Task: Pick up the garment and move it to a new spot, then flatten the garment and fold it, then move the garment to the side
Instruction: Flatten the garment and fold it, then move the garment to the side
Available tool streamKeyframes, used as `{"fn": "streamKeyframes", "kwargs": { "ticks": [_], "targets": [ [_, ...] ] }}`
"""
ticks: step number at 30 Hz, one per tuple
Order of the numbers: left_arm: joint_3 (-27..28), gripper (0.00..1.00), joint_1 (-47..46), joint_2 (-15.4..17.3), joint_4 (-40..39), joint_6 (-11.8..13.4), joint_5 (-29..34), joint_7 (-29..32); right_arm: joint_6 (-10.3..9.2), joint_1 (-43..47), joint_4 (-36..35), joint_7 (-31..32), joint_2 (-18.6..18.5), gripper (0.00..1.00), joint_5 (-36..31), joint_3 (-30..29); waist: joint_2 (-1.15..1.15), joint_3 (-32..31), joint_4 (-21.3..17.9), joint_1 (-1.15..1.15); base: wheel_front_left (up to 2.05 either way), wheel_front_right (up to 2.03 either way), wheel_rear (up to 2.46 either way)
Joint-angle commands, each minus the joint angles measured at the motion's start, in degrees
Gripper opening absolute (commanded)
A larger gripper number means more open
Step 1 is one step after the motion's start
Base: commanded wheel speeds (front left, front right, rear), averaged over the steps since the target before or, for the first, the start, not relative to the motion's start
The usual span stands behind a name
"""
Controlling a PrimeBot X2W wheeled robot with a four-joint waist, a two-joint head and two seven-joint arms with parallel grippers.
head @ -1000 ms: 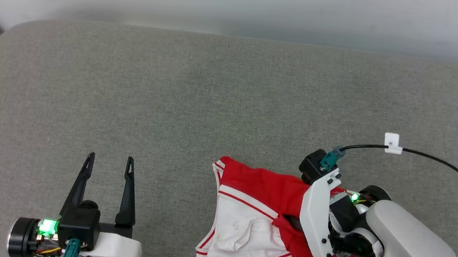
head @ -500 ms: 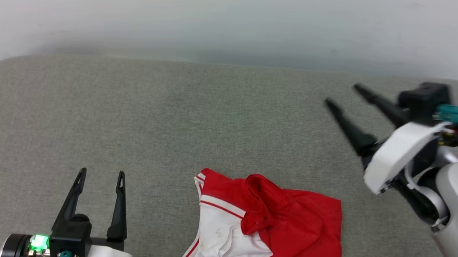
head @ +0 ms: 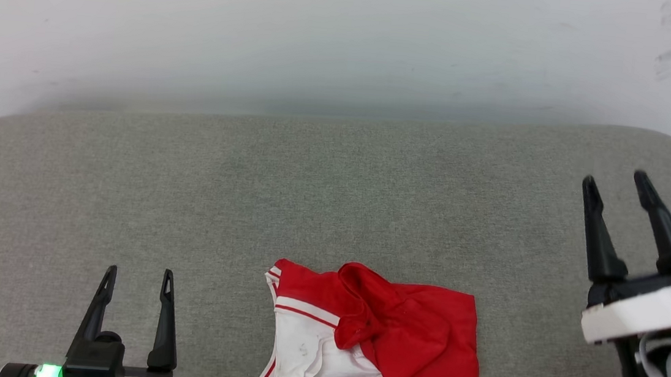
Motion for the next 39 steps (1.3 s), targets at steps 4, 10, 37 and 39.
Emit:
{"fn": "streamKeyframes", "kwargs": {
  "ticks": [4, 10, 37, 39],
  "targets": [
    [0.36, 1.00, 0.91, -0.21, -0.46, -0.48, -0.17, -0.13, -0.02, 6.35, -1.73, -1.13, 3.55, 1.00, -2.12, -3.80, 0.00, -0.22, -0.11, 0.00, 0.00, 0.00, 0.00],
    [1.02, 1.00, 1.13, -0.81, -0.86, -1.00, -0.46, -0.14, -0.02, 14.58, -2.53, -1.66, 7.25, 1.00, -3.49, -6.13, 0.00, -0.60, 0.44, 0.00, 0.00, 0.00, 0.00],
    [2.67, 1.00, 1.78, -2.38, -1.01, -2.85, 0.03, -0.13, -0.02, 9.51, -11.46, 2.52, 2.54, 1.00, -4.42, -7.09, 0.00, -0.72, 1.62, 0.00, 0.00, 0.00, 0.00],
    [2.61, 1.00, 1.59, -2.49, -0.97, -2.93, -0.03, -0.13, -0.02, 6.42, -12.23, 6.91, -0.74, 1.00, -2.75, -4.50, 0.00, -0.52, 1.67, 0.00, 0.00, 0.00, 0.00]
  ]
}}
